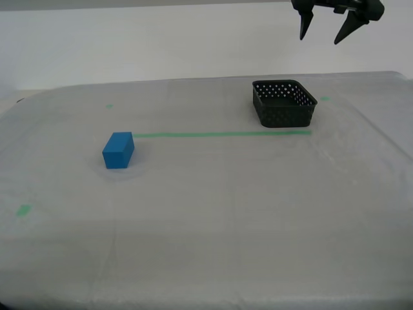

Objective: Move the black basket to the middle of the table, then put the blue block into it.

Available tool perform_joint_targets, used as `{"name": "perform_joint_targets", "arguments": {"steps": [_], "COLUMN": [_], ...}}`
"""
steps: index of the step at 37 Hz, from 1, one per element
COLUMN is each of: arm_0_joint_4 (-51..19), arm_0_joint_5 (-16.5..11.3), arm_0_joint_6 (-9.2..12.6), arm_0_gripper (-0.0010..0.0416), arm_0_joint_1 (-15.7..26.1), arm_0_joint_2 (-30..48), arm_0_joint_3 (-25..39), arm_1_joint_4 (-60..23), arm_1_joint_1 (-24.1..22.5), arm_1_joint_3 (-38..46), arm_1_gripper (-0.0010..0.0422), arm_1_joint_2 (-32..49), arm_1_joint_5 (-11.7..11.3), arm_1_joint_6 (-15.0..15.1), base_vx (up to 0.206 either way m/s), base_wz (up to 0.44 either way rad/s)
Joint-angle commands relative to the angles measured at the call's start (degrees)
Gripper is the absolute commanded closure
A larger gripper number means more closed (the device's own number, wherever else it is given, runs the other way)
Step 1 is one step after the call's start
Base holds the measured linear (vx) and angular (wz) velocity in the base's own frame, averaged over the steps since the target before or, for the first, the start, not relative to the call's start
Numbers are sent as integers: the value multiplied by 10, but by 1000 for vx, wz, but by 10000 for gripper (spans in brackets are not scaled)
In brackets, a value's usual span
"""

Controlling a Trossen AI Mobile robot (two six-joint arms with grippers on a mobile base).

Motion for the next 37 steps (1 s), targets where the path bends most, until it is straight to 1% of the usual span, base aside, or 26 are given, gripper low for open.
{"name": "perform_joint_targets", "arguments": {"steps": [1, 15, 27, 32, 36, 37], "arm_0_joint_4": [4, 43, 59, 79, 82, 84], "arm_0_joint_5": [-1, -1, 2, 20, 22, 26], "arm_0_joint_6": [0, 1, 0, 1, 1, 1], "arm_0_gripper": [6, 6, 6, 6, 6, 6], "arm_0_joint_1": [2, 6, 7, 7, 6, 6], "arm_0_joint_2": [24, 86, 124, 124, 124, 124], "arm_0_joint_3": [8, 2, -2, -15, -21, -24], "arm_1_joint_4": [2, 2, 2, 2, 2, 2], "arm_1_joint_1": [0, 0, 0, 0, 0, 0], "arm_1_joint_3": [0, 0, 1, 0, 0, 0], "arm_1_gripper": [412, 412, 412, 412, 412, 412], "arm_1_joint_2": [0, 0, 0, 0, 0, 0], "arm_1_joint_5": [0, 0, 0, 0, 0, 0], "arm_1_joint_6": [1, 1, 1, 1, 1, 1], "base_vx": [0, 0, 0, 0, 0, 0], "base_wz": [0, 0, 0, 0, 0, 0]}}
